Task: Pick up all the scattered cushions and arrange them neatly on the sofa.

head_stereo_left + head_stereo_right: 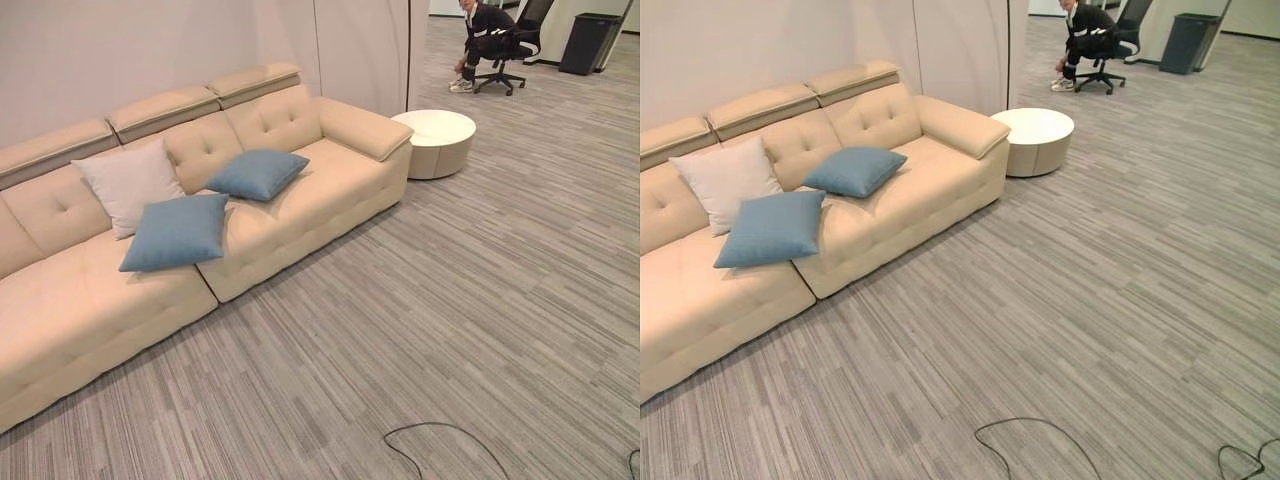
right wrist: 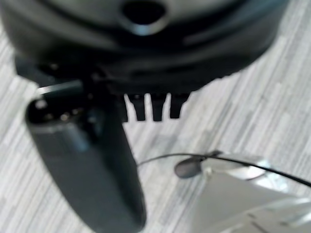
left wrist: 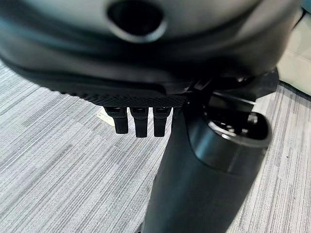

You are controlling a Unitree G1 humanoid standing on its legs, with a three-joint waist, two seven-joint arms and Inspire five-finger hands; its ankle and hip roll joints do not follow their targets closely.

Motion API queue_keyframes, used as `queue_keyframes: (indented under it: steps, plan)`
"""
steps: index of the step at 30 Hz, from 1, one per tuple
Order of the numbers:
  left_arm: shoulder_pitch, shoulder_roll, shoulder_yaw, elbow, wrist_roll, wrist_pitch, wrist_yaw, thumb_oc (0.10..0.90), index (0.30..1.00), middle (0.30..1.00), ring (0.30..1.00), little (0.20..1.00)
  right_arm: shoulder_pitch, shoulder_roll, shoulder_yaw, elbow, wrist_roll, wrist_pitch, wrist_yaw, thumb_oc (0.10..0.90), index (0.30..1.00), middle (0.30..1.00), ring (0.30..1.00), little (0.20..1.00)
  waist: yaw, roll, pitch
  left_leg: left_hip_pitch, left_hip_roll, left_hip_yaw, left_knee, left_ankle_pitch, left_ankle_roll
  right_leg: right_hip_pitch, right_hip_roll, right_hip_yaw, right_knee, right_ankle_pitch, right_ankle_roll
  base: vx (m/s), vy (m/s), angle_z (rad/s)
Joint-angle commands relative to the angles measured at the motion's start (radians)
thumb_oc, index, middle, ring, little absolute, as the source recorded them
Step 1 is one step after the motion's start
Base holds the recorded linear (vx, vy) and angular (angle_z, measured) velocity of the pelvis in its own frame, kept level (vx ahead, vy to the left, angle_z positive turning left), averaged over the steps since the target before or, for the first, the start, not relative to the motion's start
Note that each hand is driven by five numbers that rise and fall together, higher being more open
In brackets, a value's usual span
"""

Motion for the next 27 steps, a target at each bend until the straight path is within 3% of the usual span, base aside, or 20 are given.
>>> queue_keyframes:
  steps: [1, 14, 27]
  plan:
    - [-0.067, 0.023, 0.001, 0.043, 0.018, -0.013, 0.007, 0.800, 0.900, 0.900, 0.900, 0.900, -0.047, 0.023, 0.029, 0.044, -0.023, -0.009, 0.009, 0.800, 0.900, 0.900, 0.900, 0.900, -0.004, -0.039, -0.002, 0.038, 0.075, -0.004, 0.001, -0.084, -0.103, -0.015, -0.107, 0.005, -0.089, 0.073, 0.129, 0.02, 0.003, -0.04]
    - [-0.065, 0.037, -0.007, 0.047, 0.057, -0.001, -0.021, 0.800, 0.900, 0.900, 0.900, 0.900, -0.032, 0.025, 0.076, 0.036, -0.110, 0.000, 0.029, 0.800, 0.900, 0.900, 0.900, 0.900, -0.012, -0.039, 0.004, 0.048, 0.083, 0.008, 0.001, -0.087, -0.104, -0.012, -0.096, 0.015, -0.089, 0.067, 0.123, 0.01, -0.007, -0.06]
    - [-0.098, 0.014, -0.042, 0.017, 0.048, -0.006, -0.022, 0.800, 0.900, 0.900, 0.900, 0.900, -0.055, 0.041, 0.096, 0.020, -0.094, 0.001, 0.025, 0.800, 0.900, 0.900, 0.900, 0.900, 0.005, -0.026, 0.031, 0.032, 0.084, -0.016, 0.001, -0.085, -0.096, -0.020, -0.095, -0.006, -0.089, 0.071, 0.122, 0.00, 0.005, 0.01]
